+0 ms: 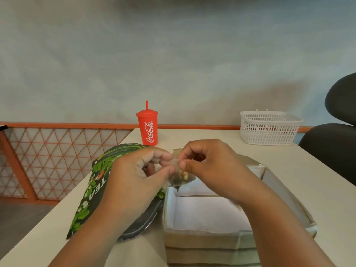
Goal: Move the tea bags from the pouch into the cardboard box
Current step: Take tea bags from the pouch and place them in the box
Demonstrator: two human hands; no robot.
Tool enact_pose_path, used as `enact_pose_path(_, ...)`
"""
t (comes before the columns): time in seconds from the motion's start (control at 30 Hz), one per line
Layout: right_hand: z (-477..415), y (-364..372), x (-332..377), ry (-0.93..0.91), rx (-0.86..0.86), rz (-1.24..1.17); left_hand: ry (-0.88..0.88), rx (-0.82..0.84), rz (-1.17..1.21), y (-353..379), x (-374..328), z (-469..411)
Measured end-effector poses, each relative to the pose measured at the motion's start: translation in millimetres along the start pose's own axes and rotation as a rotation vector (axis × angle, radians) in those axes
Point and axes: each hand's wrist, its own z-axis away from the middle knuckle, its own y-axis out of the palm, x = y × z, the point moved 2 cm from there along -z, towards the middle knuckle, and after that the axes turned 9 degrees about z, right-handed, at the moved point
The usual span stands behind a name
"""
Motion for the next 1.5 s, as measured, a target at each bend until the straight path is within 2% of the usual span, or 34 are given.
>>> enact_pose_path(0.17,-5,-8,-17,0.074,-0.054,0.080,0.095,-0.018,-0.111,-6,13,8)
enact_pose_path(0.27,-7,-8,-28,0.125,-0.054,0.180,0.193,-0.003,-0.346,-27,25,15)
enact_pose_path(0.33,-8,-3,-35,0.166,-0.023,0.267,0.190,0.081,-0.508,-39,38,17)
enact_pose_path(0.43,-10,12,-42,0.216,0.039,0.333,0.110,0.153,-0.605,-51,49,17)
enact_pose_path(0.57,-11,28,-47,0.246,0.114,0.326,0.039,0.138,-0.604,-56,57,17)
enact_pose_path(0.67,-11,25,-47,0.278,0.083,0.303,0.028,0.089,-0.546,-60,65,17)
enact_pose_path(0.87,-11,10,-51,0.325,0.005,0.476,0.192,-0.086,-0.418,-59,72,16)
enact_pose_path(1.03,-11,3,-63,0.465,0.036,0.650,0.274,-0.170,-0.475,-57,74,18)
enact_pose_path(1.13,-10,-1,-66,0.487,0.022,0.606,0.334,-0.184,-0.520,-56,78,18)
enact_pose_path(1.23,-9,-3,-59,0.425,-0.020,0.471,0.365,-0.211,-0.549,-54,76,17)
enact_pose_path(1.33,-8,0,-39,0.271,-0.037,0.400,0.397,-0.203,-0.576,-52,74,17)
enact_pose_path(1.5,1,28,11,-0.042,0.096,0.267,0.366,-0.174,-0.609,-49,71,16)
